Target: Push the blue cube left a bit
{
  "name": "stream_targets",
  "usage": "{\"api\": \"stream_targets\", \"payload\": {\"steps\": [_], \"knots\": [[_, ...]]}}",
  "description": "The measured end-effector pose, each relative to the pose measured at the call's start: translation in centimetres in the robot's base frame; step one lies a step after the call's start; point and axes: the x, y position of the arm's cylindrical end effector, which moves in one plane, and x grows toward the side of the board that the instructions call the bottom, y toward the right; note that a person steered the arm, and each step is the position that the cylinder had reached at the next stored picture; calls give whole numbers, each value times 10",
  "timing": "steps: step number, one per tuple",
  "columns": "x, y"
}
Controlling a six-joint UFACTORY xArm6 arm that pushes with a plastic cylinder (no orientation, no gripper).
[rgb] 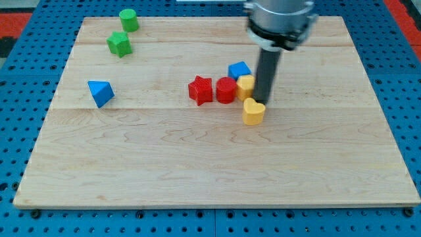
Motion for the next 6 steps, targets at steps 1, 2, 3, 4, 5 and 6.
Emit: {"api": "stream_targets", "payload": {"steps": [1,2,3,4,5,6], "knots": [[-1,2],[-8,12],[-60,13],[-93,-53],[-97,-73],[-128,-127]]}}
